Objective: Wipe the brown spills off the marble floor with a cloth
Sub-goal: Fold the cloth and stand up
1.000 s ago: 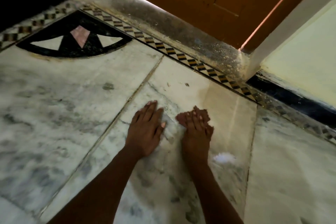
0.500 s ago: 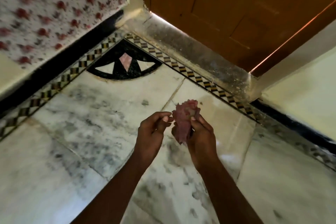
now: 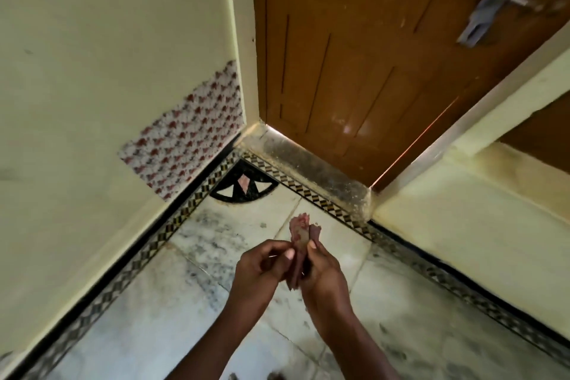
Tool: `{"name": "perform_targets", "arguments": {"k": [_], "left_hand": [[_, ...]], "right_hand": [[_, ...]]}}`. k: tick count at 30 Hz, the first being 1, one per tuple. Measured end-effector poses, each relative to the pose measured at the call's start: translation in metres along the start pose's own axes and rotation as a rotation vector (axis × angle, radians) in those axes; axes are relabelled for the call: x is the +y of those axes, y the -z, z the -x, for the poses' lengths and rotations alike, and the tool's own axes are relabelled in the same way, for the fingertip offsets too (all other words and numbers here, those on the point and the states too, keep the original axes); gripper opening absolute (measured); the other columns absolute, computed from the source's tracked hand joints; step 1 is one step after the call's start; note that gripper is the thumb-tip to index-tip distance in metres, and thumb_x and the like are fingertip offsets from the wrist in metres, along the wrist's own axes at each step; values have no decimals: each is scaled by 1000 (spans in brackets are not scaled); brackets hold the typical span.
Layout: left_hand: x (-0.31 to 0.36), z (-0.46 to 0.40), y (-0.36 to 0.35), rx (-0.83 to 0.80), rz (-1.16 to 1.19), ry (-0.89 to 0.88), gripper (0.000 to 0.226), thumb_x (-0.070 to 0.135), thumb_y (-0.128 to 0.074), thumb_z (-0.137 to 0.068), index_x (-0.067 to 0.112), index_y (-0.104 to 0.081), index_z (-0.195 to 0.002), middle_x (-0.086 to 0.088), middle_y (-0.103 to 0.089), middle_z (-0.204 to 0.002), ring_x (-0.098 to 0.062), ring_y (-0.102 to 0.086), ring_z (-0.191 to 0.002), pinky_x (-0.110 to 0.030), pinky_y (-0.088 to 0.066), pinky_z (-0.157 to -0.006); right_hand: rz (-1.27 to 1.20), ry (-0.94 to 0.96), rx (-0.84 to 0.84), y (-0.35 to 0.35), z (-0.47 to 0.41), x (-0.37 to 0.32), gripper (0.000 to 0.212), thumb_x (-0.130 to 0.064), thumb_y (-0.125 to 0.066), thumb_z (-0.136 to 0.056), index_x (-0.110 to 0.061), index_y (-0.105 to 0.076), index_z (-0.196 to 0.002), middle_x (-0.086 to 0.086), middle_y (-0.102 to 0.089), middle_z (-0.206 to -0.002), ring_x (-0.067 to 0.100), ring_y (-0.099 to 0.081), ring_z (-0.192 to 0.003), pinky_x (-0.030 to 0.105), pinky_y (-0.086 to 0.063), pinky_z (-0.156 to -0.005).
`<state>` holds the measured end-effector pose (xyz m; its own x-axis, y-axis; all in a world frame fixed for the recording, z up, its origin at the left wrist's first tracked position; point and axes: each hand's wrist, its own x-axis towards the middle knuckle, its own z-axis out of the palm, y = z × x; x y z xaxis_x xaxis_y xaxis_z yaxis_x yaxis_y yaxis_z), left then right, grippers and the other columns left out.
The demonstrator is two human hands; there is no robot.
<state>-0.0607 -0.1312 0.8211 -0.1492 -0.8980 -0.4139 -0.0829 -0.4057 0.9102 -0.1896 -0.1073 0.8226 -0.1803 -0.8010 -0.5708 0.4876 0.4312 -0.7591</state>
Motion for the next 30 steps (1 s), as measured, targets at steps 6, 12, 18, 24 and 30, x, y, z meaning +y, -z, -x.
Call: {"name": "perform_targets", "arguments": {"k": [6,12,18,24,30], "left_hand": [[97,90,-9,-11,39,28,17,23,-76,-98,6,-81,-101,-13,-82,-93,-26,-82,-92,-38,-66,-72],[127,139,-20,12,16,4,32,36,-77,-96,5,-80,-94,-20,-81,-91,-39,-80,-89,-61,-66,-81],[135,148,-20,113,-22,-99,34,35,-71,-102,3,-76,-94,-20,-79,-92,-43,-77,-97,-69,-60,-89],[171,144,-1,127,152,-161,23,25,-55,-111,10,-73,-111,-12,-81,-109,-27,-79,-105,-47,-68,-86],[234,126,34,0,342,-240,25,19,-51,-111,16,-75,-102,-9,-82,-107,-25,-81,-99,-46,-69,-79]], "right_hand": [[123,50,-150,-15,110,-74,42,-36,-38,-115,-31,-57,-151,-7,-72,-140,14,-71,-119,27,-56,-78],[135,99,-174,-16,175,-98,38,-44,-60,-102,-45,-65,-140,-10,-72,-139,17,-73,-122,38,-59,-85],[-60,134,-53,-8,193,-101,35,-19,-42,-113,-17,-71,-133,12,-79,-122,29,-73,-115,46,-54,-91],[-294,224,-66,-17,191,-115,23,2,-49,-97,-4,-69,-106,14,-79,-99,29,-74,-96,48,-48,-102],[-321,265,42,-36,171,-112,44,-33,-57,-100,-5,-68,-131,16,-75,-129,38,-67,-126,59,-48,-113]]}}
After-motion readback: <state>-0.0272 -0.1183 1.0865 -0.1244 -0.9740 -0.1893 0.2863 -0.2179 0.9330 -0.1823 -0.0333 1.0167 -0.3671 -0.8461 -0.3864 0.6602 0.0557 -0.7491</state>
